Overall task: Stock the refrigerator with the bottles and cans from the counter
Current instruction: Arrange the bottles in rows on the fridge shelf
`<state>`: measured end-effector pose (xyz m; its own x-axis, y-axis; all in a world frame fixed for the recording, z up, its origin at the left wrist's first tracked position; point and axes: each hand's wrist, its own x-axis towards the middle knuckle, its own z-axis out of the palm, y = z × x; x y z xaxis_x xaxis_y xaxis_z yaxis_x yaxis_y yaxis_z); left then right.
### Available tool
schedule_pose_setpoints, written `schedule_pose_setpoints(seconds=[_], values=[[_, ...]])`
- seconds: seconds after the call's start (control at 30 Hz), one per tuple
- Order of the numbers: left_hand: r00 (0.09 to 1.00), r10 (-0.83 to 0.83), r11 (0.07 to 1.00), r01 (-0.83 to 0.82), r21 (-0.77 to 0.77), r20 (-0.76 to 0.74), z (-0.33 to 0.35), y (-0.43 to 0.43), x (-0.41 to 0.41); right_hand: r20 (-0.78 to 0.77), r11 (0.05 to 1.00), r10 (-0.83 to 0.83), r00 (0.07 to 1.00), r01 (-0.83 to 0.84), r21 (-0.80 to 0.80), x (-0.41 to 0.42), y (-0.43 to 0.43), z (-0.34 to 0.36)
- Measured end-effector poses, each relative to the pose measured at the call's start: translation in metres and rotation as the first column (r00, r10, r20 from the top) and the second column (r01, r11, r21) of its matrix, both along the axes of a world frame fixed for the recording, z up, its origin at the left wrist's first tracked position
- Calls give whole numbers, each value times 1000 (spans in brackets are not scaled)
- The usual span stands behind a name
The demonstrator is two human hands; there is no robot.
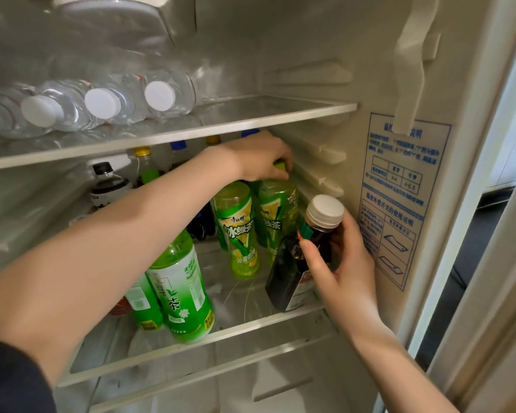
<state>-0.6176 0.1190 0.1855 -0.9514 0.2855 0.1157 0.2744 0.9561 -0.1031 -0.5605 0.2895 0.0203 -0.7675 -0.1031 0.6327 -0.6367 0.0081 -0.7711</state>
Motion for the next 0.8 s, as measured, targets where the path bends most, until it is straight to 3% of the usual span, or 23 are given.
schedule_pose_setpoints(seconds=[0.4,0.47,0.6,0.8], values=[[977,64,991,-87,-104,-205,-18,15,-14,3,1000,0,1000,0,11,-1,1,-1],[981,80,993,-93,-66,-176,-16,12,-12,4,1000,-2,1000,2,9,-1,1,-1],[993,85,995,-89,54,80,-10,2,-4,6,1000,-2,1000,2,7,0,0,0],[993,116,993,-117,13,33,-18,1,-1,-7,1000,-9,1000,9,10,1,1,2]])
